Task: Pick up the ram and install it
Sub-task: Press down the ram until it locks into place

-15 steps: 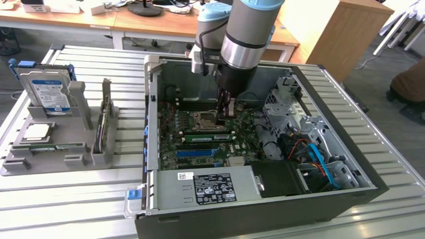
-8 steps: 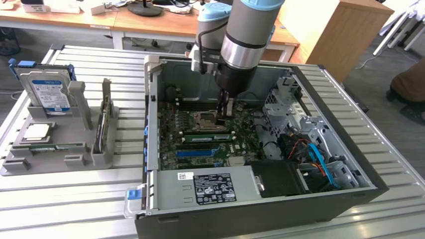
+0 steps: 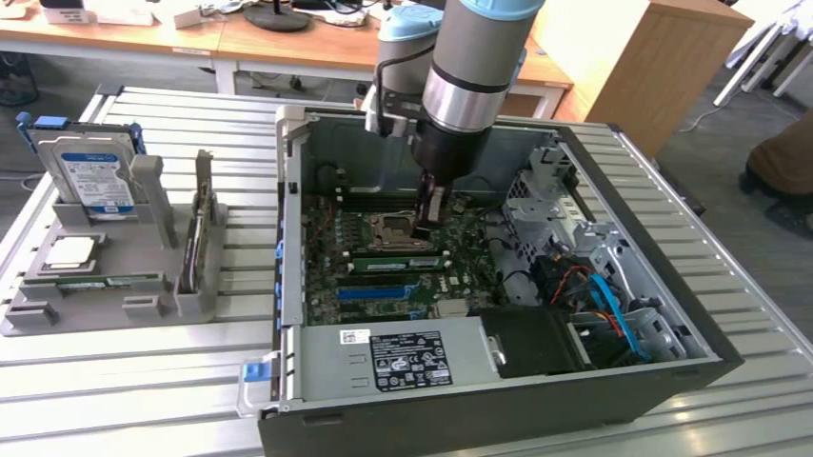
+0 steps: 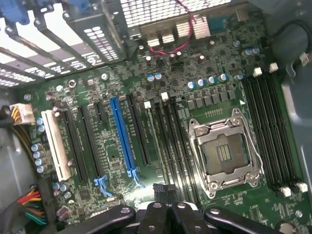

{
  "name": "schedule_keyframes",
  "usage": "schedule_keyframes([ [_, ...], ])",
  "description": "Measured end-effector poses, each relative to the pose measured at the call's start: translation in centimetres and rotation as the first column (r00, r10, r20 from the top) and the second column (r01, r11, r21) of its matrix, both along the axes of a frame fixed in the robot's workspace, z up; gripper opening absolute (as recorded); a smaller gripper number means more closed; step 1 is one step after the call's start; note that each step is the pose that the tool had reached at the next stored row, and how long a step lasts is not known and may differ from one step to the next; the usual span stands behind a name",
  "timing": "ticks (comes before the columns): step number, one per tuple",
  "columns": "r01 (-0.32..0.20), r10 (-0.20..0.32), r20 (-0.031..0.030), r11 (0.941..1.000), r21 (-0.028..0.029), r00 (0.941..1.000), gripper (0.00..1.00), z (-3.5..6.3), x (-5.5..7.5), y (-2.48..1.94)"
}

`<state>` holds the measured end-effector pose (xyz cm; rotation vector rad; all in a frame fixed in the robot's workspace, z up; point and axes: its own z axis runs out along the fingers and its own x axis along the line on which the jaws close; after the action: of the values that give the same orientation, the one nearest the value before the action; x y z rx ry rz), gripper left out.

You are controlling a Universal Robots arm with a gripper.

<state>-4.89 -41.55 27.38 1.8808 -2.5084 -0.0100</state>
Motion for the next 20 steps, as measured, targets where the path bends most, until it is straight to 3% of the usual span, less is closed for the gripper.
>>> schedule_keyframes([
  [6, 0.083, -0.083, -0.0001, 0.9965, 0.0, 0.9965, 0.11, 0.0, 0.0, 0.0],
  [11, 0.157, -0.157, -0.0001, 0.9875, -0.0001, 0.9875, 0.11, -0.01, 0.0, 0.0],
  [15, 0.218, -0.218, -0.0001, 0.976, -0.0001, 0.976, 0.11, -0.03, 0.0, 0.0],
  [20, 0.297, -0.297, -0.0001, 0.9547, -0.0002, 0.9547, 0.11, -0.05, 0.0, 0.0],
])
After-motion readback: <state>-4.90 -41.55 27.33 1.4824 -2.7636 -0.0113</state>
